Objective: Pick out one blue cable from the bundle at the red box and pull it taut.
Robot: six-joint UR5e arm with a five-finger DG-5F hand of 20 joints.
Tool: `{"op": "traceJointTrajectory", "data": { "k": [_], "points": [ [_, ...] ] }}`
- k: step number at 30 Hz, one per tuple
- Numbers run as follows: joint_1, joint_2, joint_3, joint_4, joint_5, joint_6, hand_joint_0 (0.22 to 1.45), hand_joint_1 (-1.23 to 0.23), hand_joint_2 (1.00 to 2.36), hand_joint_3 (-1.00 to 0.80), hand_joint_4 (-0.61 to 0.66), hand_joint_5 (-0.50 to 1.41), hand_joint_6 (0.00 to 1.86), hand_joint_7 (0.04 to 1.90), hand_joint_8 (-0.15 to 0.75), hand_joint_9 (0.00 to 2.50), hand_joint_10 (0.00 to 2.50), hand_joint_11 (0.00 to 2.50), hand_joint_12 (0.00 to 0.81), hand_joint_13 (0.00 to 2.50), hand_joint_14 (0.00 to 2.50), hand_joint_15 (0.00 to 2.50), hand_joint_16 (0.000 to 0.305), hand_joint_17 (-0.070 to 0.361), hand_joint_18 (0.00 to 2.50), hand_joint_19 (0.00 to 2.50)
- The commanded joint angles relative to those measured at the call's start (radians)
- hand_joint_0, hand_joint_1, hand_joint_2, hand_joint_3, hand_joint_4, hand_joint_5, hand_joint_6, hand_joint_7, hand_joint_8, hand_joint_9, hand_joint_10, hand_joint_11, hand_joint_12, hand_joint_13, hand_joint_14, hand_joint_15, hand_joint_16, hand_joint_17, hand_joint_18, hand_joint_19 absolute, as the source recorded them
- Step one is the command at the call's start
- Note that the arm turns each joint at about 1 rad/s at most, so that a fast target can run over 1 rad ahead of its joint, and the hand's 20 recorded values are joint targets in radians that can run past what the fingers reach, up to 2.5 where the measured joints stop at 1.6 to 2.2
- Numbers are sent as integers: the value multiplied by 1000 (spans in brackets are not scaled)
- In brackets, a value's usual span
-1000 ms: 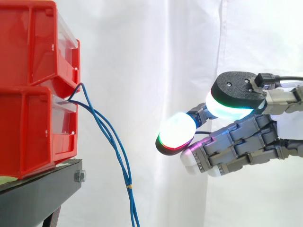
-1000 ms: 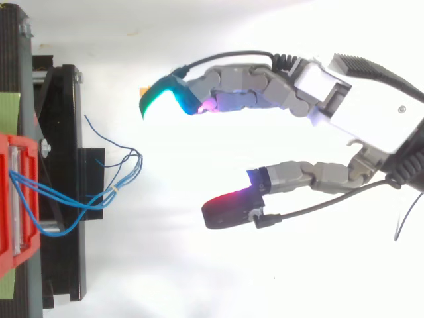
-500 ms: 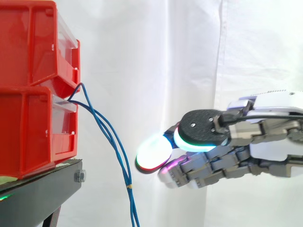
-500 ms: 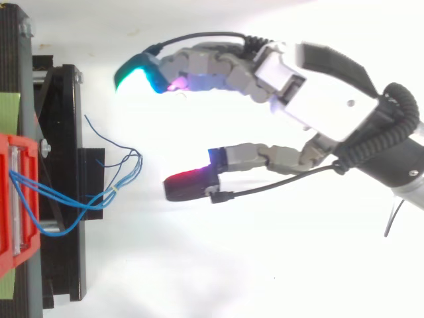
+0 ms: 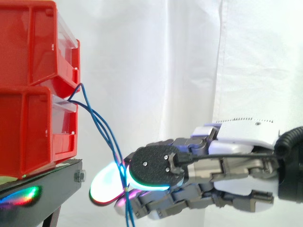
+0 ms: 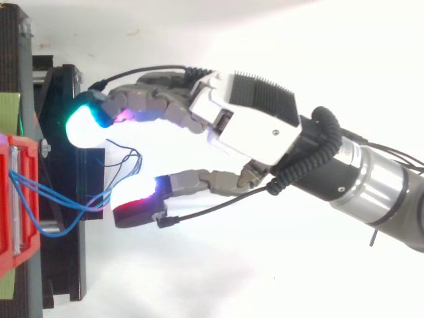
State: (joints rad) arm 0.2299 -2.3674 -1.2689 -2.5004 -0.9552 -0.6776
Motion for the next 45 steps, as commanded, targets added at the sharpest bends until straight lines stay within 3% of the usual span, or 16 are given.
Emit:
{"op": "traceJointTrajectory", "data": {
  "k": [1,14,17,18,23,27,39,45],
  "points": [
    [2,-21,9,41,-17,24,493,-696,1003,-446,132,-160,503,790,211,656,5,138,301,451,7,181,42,95,250,401],
    [-4,-21,9,17,-57,90,493,-687,1004,-444,139,-157,502,797,215,680,6,170,304,484,10,213,44,98,278,435],
    [-6,-21,9,17,-85,104,494,-686,1003,-446,141,-156,502,800,217,688,6,170,306,506,9,221,44,99,285,441],
    [-6,-21,9,17,-109,116,494,-685,1003,-445,143,-156,502,802,218,690,7,177,306,509,9,230,44,99,290,452],
    [-14,-21,9,22,-171,138,496,-681,1003,-447,143,-155,502,804,217,700,7,188,306,522,10,247,44,100,304,458],
    [-21,-21,9,23,-205,148,495,-681,1003,-444,151,-153,503,812,218,710,8,193,307,529,10,252,45,100,313,465],
    [-37,-21,2,22,-267,173,534,-711,1005,-409,154,-138,503,906,212,727,9,230,299,574,12,296,43,97,346,499],
    [-44,-21,-14,23,-283,173,549,-717,1009,-379,142,-132,503,944,209,735,9,248,298,587,12,301,42,95,363,516]
  ]
}}
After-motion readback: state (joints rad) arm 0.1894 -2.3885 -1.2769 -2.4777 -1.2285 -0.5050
